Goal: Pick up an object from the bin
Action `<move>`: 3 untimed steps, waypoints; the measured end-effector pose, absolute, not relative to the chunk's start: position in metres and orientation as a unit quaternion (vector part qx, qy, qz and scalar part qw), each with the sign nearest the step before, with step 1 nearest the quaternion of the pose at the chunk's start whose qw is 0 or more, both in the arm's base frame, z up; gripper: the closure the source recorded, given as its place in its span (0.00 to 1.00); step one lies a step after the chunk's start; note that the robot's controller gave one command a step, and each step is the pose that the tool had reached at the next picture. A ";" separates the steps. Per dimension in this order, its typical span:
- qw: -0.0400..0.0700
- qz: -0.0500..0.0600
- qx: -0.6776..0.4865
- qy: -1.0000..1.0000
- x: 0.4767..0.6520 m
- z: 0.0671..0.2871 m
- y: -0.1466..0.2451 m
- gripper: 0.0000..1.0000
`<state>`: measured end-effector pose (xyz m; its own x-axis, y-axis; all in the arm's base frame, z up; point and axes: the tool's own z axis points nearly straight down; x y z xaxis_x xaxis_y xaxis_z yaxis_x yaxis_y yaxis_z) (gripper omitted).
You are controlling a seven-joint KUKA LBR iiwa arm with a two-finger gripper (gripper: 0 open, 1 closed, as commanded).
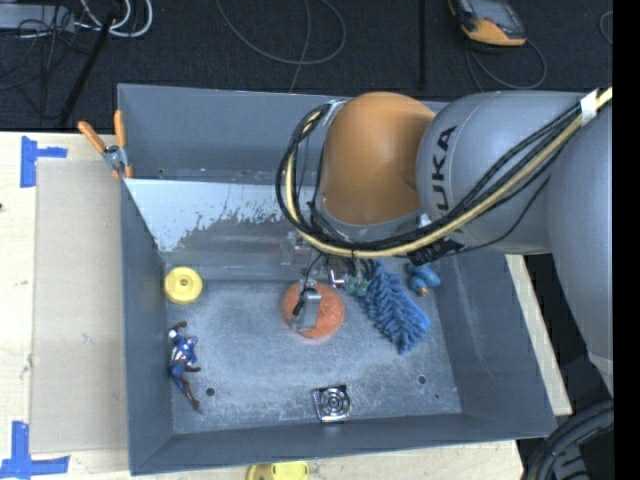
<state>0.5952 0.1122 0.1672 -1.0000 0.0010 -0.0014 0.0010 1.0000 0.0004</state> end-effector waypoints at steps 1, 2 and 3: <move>-0.001 0.000 0.041 0.999 0.584 0.147 0.089 0.00; 0.000 0.000 -0.057 0.998 0.589 0.131 0.076 0.00; 0.000 0.000 0.017 1.000 0.585 0.111 0.074 0.00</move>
Offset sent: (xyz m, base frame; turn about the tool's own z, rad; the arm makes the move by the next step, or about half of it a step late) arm 0.0049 -0.0538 -0.0603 0.0310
